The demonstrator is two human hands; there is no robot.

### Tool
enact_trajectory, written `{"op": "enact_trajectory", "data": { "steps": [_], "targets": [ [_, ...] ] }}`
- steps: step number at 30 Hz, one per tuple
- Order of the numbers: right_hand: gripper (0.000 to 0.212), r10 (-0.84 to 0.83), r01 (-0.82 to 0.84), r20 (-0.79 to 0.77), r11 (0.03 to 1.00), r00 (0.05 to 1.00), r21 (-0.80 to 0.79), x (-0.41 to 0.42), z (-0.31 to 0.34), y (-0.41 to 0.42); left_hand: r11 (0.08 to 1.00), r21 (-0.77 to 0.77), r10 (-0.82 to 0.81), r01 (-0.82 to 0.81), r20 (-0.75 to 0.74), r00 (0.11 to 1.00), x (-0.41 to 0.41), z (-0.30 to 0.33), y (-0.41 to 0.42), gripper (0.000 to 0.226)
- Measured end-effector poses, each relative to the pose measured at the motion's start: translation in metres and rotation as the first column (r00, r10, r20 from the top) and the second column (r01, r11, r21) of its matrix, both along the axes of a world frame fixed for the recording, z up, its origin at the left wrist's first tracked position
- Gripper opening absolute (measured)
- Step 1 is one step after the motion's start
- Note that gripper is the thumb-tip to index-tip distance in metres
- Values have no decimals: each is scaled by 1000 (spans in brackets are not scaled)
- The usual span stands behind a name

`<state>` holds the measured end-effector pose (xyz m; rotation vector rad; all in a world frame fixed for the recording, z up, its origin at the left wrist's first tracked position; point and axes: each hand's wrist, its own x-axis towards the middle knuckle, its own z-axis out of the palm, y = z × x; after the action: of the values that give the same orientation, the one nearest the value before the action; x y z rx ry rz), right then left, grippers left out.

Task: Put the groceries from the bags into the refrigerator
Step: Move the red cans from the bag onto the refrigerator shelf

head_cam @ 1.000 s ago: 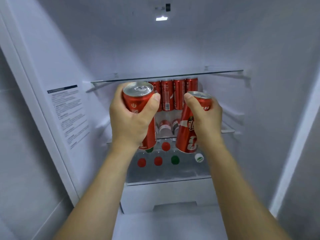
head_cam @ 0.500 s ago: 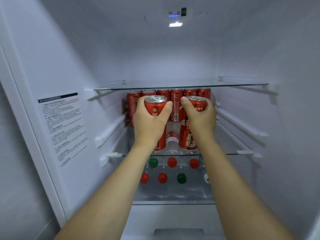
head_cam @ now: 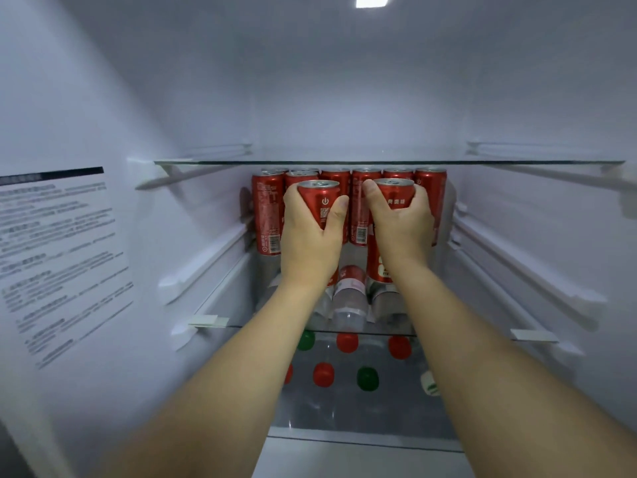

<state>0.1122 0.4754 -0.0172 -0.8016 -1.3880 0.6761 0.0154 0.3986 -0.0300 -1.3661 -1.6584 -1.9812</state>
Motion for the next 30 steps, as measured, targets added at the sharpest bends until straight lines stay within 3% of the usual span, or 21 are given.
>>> {"op": "enact_trajectory", "data": {
  "steps": [6, 12, 17, 24, 27, 30],
  "targets": [
    [56, -59, 58, 27, 998, 998, 17, -5, 1, 34, 980, -186, -84, 74, -42, 996, -6, 7, 23, 55],
    [50, -32, 31, 18, 999, 999, 41, -8, -3, 54, 920, -375, 65, -110, -130, 989, -7, 4, 39, 74],
    [47, 69, -70, 23, 994, 997, 81, -3, -11, 61, 930, -330, 118, -163, -153, 981, -3, -3, 50, 78],
    [64, 170, -171, 22, 981, 985, 88, 1, -18, 63, 912, -351, 140, -213, -222, 965, -7, -11, 47, 87],
    [82, 231, -234, 88, 972, 969, 31, -3, -25, 62, 886, -367, 184, -281, -277, 943, -7, -12, 47, 89],
    [71, 219, -222, 209, 975, 953, -13, -7, -28, 62, 864, -395, 203, -313, -295, 934, -8, -14, 46, 88]
  ]
}}
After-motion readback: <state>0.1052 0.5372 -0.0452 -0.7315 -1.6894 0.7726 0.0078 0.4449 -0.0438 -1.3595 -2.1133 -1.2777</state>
